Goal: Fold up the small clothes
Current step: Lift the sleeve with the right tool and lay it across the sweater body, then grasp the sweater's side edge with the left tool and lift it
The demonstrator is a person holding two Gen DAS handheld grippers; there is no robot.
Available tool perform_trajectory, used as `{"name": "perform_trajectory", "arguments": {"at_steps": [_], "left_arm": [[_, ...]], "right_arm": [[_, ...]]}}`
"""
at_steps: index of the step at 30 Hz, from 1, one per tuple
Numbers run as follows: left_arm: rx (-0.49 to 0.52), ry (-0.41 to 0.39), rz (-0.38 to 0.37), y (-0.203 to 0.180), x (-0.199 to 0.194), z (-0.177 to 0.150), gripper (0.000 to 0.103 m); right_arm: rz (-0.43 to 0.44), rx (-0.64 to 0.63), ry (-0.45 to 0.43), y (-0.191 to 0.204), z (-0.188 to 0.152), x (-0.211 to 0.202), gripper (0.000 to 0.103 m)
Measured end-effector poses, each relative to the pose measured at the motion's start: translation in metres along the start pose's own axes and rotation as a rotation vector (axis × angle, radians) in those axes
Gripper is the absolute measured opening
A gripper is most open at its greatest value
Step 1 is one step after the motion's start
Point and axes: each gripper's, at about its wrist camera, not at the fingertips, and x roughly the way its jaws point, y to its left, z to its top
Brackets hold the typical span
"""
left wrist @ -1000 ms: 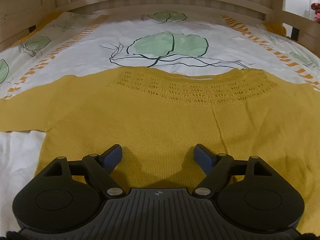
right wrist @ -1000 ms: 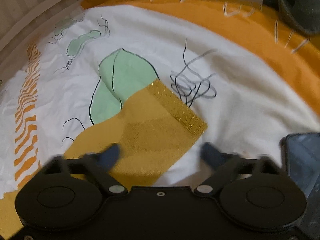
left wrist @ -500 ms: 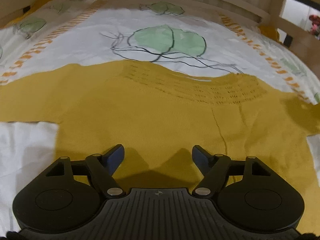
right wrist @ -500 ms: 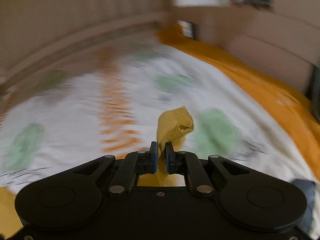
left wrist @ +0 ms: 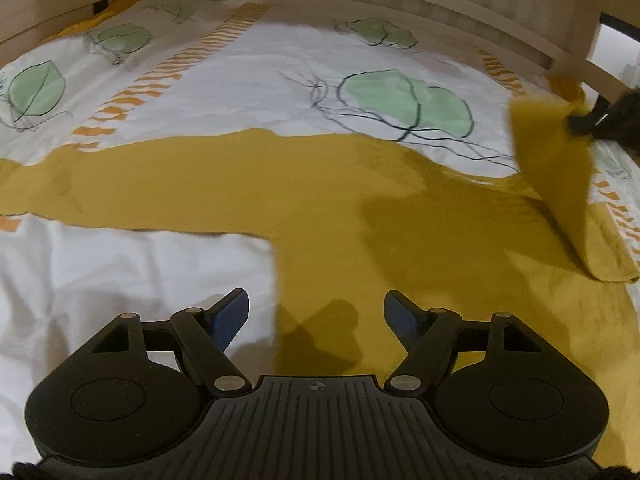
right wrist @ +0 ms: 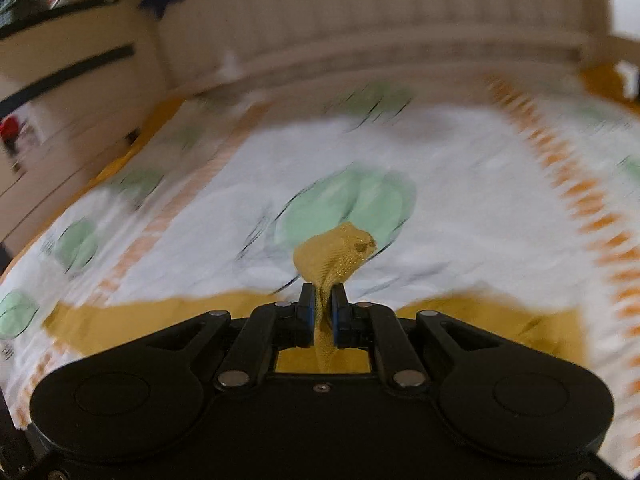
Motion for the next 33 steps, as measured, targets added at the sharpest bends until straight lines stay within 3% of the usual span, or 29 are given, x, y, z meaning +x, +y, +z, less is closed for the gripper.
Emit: {"name": "perform_trajectory", "arguments": {"at_steps": [5, 8, 11, 12, 17, 22, 28, 33], "left_arm": [[-0.025, 0.008, -0.001, 0.014, -0.003, 0.0, 0.074], [-0.05, 0.014, -0.027, 0.018, -0.002, 0.002, 0.074], [-0.065, 0.013, -0.071, 0.014, 0.0, 0.009, 0.074], [-0.064, 0.009, -0.079, 0.012, 0.0, 0.01, 0.074], [-0.029, 0.004, -0.121, -0.018, 0.009, 0.022, 0.074], [0.007, 0.036, -0.152, -0.048, 0.028, 0.026, 0.074], [0.029, 0.091, -0.13, -0.064, 0.054, 0.025, 0.074], [0.005, 0.121, -0.146, -0.067, 0.067, 0.03, 0.065]], "right_arm": [[-0.014, -0.056, 0.071, 0.023, -0.044, 0.051, 0.02], [-0.003, -0.113, 0.077, 0.034, -0.067, 0.054, 0.024], [0.006, -0.128, 0.05, 0.027, -0.076, 0.041, 0.054], [0.0, -0.135, 0.028, 0.023, -0.077, 0.033, 0.06], [-0.063, -0.175, -0.022, 0.0, -0.085, -0.001, 0.062], [-0.118, -0.2, 0.003, -0.027, -0.104, -0.019, 0.067], [-0.131, -0.195, 0.056, -0.048, -0.133, -0.021, 0.067], [-0.108, -0.2, 0.031, -0.049, -0.14, -0.023, 0.074]]}}
